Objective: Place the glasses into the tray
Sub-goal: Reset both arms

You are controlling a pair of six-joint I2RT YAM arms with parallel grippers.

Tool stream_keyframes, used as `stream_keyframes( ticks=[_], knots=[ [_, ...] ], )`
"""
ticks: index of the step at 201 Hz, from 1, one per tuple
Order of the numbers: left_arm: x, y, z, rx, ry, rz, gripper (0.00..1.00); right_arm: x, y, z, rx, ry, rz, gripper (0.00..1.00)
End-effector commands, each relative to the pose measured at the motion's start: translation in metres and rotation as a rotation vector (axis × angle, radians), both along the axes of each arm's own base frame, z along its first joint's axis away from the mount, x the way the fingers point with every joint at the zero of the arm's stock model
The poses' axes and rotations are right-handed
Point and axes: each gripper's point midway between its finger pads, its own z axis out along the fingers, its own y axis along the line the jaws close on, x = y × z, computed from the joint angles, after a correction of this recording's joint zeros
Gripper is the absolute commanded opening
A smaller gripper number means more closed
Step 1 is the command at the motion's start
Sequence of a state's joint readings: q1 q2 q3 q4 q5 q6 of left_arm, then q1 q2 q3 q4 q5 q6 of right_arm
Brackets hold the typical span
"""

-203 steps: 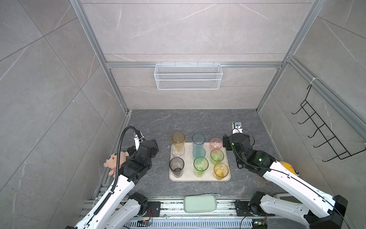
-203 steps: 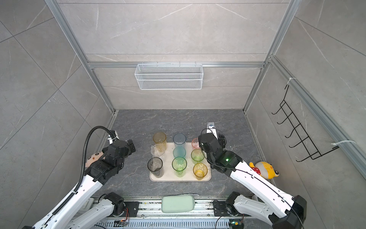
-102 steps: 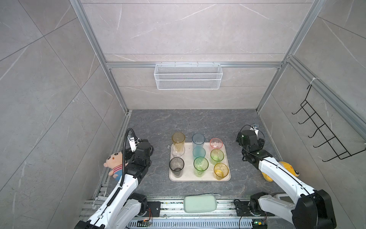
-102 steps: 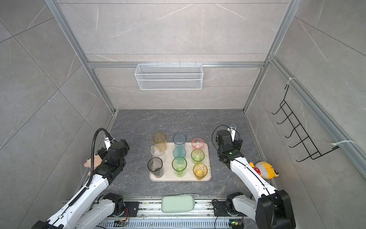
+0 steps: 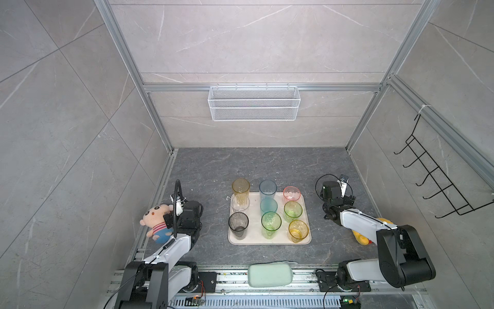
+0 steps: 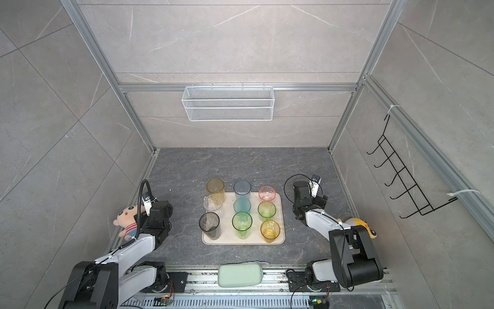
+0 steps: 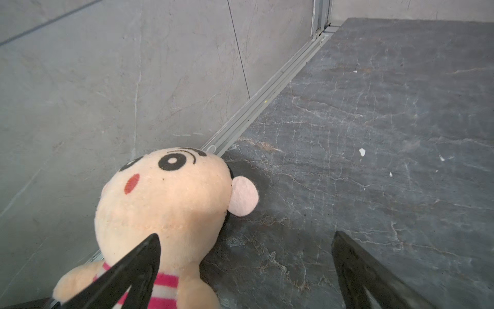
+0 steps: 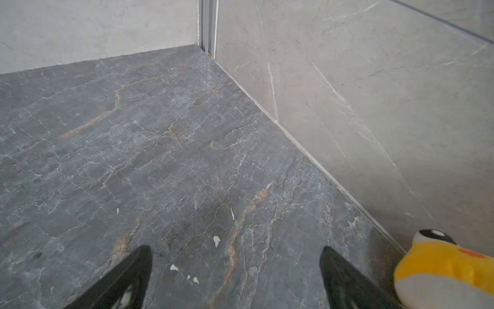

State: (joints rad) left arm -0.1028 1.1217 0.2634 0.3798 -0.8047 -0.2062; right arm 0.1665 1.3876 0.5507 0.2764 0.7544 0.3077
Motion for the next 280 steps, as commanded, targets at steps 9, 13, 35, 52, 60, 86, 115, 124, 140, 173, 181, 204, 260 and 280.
stream_keyframes(
  ticks=[9, 13, 35, 52, 60, 86, 115, 124, 140, 173, 181, 204, 260, 280],
  knots=[
    [0.026, -0.003, 0.030, 0.001, -0.159, -0.054, 1.00, 0.011, 0.005, 0.002, -0.012, -0.076, 0.064, 0.99],
    [0.028, -0.004, 0.030, -0.002, -0.163, -0.058, 1.00, 0.013, 0.006, -0.001, -0.013, -0.068, 0.076, 0.99],
    [0.042, -0.010, 0.028, -0.021, -0.172, -0.105, 1.00, 0.019, 0.015, -0.004, -0.007, -0.073, 0.138, 0.99],
    [0.053, -0.016, 0.027, -0.032, -0.196, -0.153, 0.99, 0.019, 0.024, -0.004, 0.003, -0.104, 0.208, 0.99],
    [0.057, -0.018, 0.028, -0.033, -0.221, -0.171, 0.99, 0.020, 0.028, -0.004, 0.005, -0.113, 0.233, 0.99],
    [0.065, -0.019, 0.017, -0.034, -0.194, -0.196, 0.99, 0.025, 0.036, -0.007, 0.010, -0.098, 0.286, 0.99],
    [0.070, -0.030, 0.015, -0.050, -0.185, -0.276, 1.00, 0.018, 0.041, -0.002, 0.012, -0.155, 0.332, 0.99],
    [0.072, -0.038, 0.015, -0.056, -0.192, -0.335, 0.99, 0.016, 0.044, -0.001, 0.012, -0.171, 0.350, 0.99],
    [0.077, -0.058, 0.010, -0.064, -0.184, -0.460, 1.00, 0.019, 0.048, -0.002, 0.012, -0.166, 0.375, 0.99],
    [0.080, -0.055, -0.001, -0.057, -0.180, -0.449, 1.00, 0.025, 0.061, -0.006, 0.017, -0.151, 0.453, 0.99],
    [0.082, -0.055, -0.002, -0.055, -0.179, -0.449, 1.00, 0.025, 0.061, -0.007, 0.018, -0.148, 0.455, 0.99],
    [0.087, -0.055, -0.005, -0.063, -0.146, -0.446, 1.00, 0.025, 0.070, -0.008, 0.020, -0.160, 0.514, 0.99],
    [0.091, -0.054, -0.007, -0.078, -0.117, -0.443, 1.00, 0.028, 0.068, -0.018, 0.028, -0.144, 0.502, 0.99],
    [0.091, -0.054, -0.008, -0.078, -0.116, -0.444, 1.00, 0.029, 0.067, -0.017, 0.023, -0.155, 0.500, 0.99]
  ],
)
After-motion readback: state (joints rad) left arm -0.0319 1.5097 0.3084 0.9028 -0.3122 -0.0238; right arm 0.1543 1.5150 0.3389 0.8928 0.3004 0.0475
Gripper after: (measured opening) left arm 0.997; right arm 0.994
